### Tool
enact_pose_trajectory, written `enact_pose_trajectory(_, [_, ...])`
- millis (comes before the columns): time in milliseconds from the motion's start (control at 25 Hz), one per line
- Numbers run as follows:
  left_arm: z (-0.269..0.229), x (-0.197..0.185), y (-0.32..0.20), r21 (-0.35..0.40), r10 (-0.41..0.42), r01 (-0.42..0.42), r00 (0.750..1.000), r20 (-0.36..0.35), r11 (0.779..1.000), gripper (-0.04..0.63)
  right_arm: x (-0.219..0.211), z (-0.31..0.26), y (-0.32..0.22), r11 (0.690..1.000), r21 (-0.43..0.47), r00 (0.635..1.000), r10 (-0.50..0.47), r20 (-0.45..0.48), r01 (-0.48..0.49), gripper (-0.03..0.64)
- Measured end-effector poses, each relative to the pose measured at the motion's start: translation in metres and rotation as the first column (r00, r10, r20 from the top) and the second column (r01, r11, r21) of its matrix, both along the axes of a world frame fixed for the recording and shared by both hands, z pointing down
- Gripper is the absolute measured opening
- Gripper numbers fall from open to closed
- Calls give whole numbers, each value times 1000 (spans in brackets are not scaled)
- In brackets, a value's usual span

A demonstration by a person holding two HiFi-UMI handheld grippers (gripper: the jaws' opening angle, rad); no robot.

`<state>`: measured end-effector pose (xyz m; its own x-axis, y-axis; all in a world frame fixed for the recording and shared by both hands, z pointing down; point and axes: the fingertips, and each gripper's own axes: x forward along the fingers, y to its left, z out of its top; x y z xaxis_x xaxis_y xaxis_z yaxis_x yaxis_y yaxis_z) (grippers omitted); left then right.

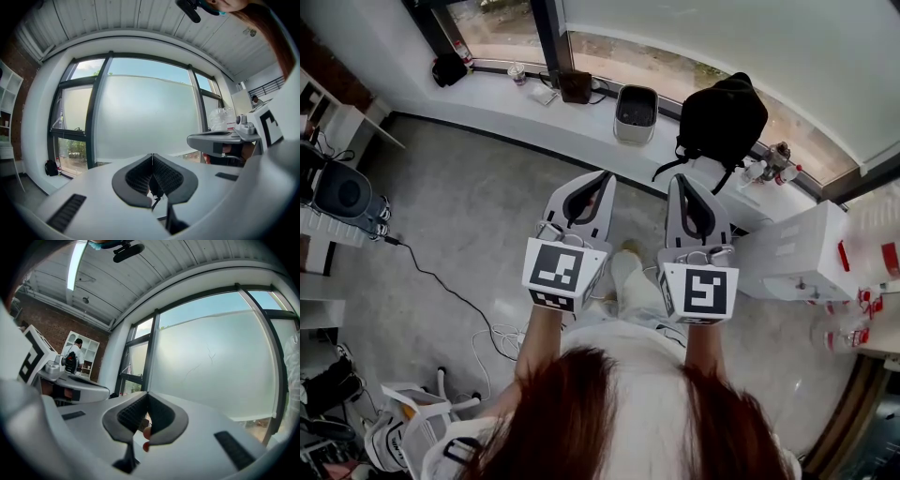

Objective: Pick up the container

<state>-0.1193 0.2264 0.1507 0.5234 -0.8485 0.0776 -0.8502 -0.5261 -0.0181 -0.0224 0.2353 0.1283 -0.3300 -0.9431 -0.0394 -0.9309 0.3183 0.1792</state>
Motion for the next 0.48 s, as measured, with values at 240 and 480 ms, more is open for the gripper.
enact_pose_trajectory(240, [4, 6, -37, -2, -3, 3, 1000, 3, 1000, 17, 6, 4, -39, 1000, -8, 1000, 6, 6, -6, 23])
enact_pose_trajectory(480, [13, 15, -84, -20, 16, -16, 1000, 27, 1000, 17, 12, 12, -90, 1000, -23, 1000, 4, 7, -4, 23])
